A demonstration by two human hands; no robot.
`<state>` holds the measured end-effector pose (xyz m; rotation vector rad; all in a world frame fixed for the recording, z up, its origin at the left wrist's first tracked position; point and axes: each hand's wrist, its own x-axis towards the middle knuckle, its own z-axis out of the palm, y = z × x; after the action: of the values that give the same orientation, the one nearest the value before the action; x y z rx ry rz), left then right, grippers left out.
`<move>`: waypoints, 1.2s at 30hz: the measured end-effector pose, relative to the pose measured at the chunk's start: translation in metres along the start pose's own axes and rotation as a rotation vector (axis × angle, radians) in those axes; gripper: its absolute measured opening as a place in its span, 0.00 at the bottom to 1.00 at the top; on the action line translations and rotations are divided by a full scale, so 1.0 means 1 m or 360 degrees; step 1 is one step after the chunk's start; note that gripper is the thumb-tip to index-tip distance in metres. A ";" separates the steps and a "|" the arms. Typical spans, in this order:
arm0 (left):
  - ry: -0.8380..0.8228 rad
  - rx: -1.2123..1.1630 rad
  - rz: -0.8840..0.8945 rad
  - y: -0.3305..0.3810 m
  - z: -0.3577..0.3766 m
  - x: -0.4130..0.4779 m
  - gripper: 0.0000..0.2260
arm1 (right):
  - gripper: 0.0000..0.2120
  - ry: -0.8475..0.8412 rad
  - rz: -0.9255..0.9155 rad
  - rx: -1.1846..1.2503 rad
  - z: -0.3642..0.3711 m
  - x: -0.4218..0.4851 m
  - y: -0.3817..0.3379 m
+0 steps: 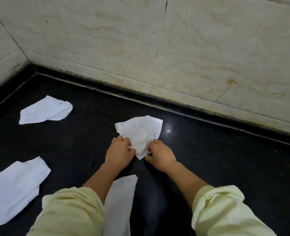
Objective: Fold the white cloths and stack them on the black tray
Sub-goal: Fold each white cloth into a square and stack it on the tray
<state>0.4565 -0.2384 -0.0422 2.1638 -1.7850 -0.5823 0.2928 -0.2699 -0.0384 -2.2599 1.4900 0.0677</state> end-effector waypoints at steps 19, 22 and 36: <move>0.0216 -0.1383 -0.0172 0.092 -0.077 -0.036 0.11 | 0.06 0.0781 0.0745 0.2713 -0.081 -0.095 0.044; 0.0167 -0.1386 -0.0126 0.107 -0.075 -0.047 0.09 | 0.10 0.0753 0.0665 0.2740 -0.094 -0.121 0.061; 0.0124 -0.1135 0.0077 0.166 -0.047 -0.063 0.07 | 0.03 0.0731 0.0589 0.2002 -0.129 -0.179 0.142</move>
<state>0.3251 -0.2116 0.0829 1.6183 -1.3045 -0.9330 0.0669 -0.2104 0.0805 -0.9951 1.4661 -1.0275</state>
